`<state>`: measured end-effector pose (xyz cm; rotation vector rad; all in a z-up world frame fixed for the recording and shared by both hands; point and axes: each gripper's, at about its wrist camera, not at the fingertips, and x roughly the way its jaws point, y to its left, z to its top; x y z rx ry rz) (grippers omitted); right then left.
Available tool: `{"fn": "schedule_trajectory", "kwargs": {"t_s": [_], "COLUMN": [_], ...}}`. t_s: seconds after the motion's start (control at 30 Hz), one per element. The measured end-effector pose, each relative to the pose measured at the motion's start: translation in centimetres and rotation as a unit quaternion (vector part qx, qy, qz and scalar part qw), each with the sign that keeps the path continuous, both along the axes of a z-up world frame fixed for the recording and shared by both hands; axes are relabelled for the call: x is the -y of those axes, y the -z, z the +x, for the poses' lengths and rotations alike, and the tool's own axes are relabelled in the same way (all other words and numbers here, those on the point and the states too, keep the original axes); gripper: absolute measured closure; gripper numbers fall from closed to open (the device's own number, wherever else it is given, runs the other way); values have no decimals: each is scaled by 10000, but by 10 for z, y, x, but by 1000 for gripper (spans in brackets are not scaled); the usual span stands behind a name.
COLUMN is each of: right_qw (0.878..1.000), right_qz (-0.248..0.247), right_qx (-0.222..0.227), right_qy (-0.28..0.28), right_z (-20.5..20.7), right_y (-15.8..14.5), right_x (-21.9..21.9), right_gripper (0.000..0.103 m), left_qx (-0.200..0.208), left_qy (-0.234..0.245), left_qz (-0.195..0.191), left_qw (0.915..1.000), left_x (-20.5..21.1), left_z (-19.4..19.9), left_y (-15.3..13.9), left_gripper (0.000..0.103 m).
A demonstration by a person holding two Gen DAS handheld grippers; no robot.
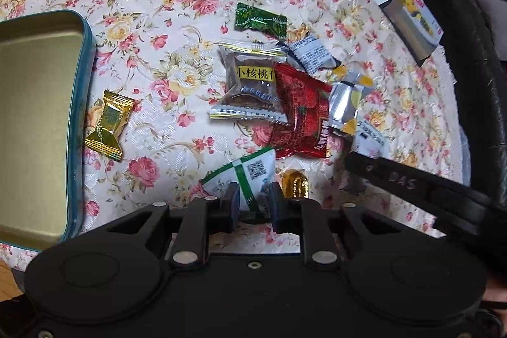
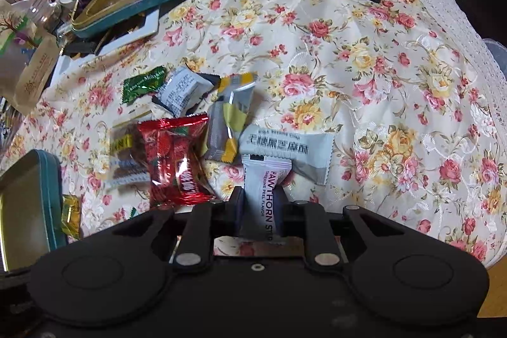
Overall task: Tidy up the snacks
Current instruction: 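Grasp the green-white QR-code packet with the left tool while right tool lifts its packet, then carry both packets over the gold tray and open the right tool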
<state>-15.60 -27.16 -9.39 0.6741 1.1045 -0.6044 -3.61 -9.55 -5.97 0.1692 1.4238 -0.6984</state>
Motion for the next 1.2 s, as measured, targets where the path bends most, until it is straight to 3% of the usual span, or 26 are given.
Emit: {"fn": "schedule_trajectory", "kwargs": {"t_s": [0.1,0.23,0.33,0.47,0.73,1.0,1.2], "right_qw": [9999,9997,9995,9991,9976,9964,9971], "right_qz": [-25,23,113,132,141,74,56], "right_qx": [103,235,300,391,617,705,661], "right_qy": [-41,-76,-25,82,274,461,367], "right_z": [2,0,-3,-6,-11,-9,2], "right_y": [-7,-14,-18,-21,-34,-43,-41], "right_x": [-2,-3,0,3,13,17,6], "right_gripper": [82,82,82,82,82,82,82], "left_qx": [197,252,116,372,84,705,1552], "left_qy": [70,120,196,342,24,-282,-844], "left_qz": [174,259,426,535,377,150,343], "left_qw": [9996,9993,9988,9973,9993,9970,9837], "left_x": [6,11,18,28,15,-14,-46], "left_z": [-3,-6,-10,-20,-3,23,58], "left_y": [4,12,22,21,12,-48,-85], "left_gripper": [55,45,46,47,51,51,51]}}
